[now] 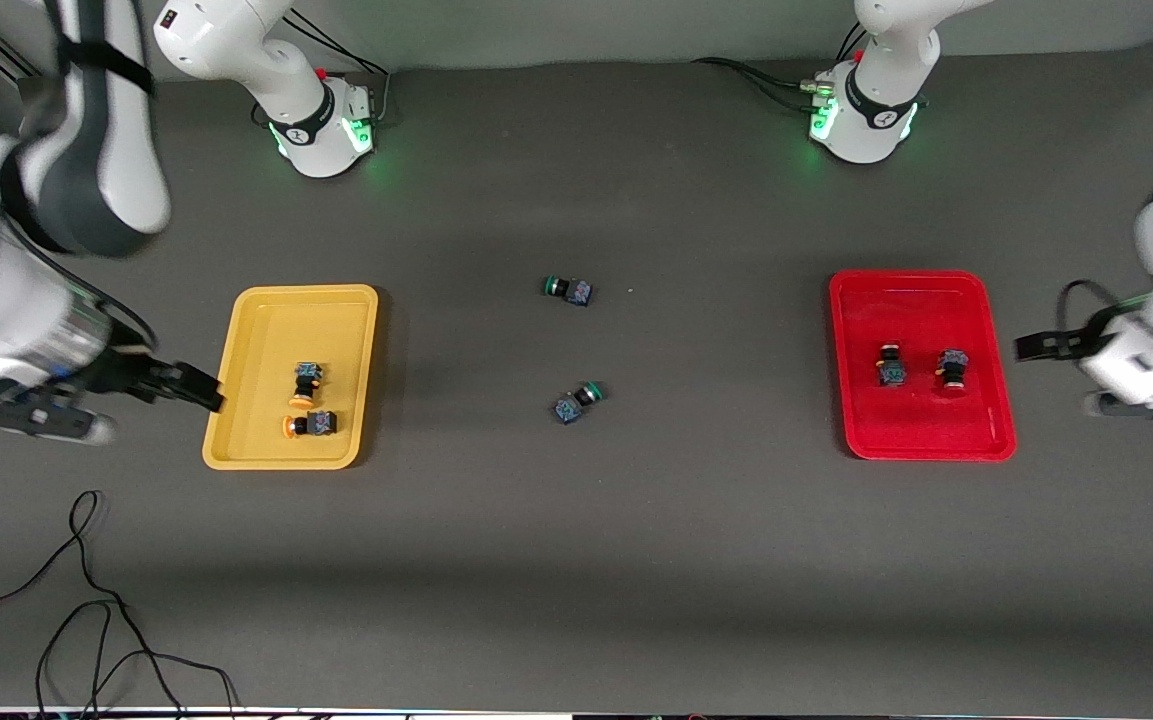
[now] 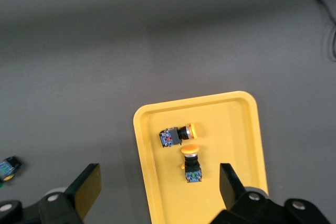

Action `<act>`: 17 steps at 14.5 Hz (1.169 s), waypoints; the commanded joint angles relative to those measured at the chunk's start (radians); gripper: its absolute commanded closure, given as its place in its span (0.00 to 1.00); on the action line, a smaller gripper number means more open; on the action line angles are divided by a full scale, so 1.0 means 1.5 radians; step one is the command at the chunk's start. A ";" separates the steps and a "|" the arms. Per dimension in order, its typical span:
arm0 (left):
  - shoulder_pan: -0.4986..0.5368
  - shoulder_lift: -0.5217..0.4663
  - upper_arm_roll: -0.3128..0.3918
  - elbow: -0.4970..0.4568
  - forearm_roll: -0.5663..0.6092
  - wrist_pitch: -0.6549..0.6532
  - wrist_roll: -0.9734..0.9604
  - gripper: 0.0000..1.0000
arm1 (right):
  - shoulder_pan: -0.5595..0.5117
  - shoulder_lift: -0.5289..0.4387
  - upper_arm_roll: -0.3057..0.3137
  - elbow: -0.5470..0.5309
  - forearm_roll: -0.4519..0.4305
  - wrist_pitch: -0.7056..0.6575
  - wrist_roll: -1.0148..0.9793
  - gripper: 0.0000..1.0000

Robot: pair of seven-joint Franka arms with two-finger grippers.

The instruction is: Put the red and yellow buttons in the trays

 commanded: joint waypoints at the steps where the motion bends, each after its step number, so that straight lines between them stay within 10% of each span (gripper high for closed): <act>1: 0.001 0.005 -0.004 0.122 -0.036 -0.138 0.024 0.00 | 0.005 -0.055 0.001 0.040 -0.026 -0.070 0.003 0.00; 6: -0.024 -0.074 -0.031 0.145 -0.062 -0.203 0.016 0.00 | -0.030 -0.073 0.044 0.132 -0.064 -0.175 0.006 0.00; 13: -0.268 -0.085 0.116 0.147 -0.072 -0.180 -0.077 0.00 | -0.517 -0.125 0.568 0.113 -0.123 -0.189 0.049 0.00; 17: -0.266 -0.085 0.112 0.152 -0.073 -0.176 -0.089 0.00 | -0.557 -0.121 0.599 0.113 -0.123 -0.193 0.050 0.00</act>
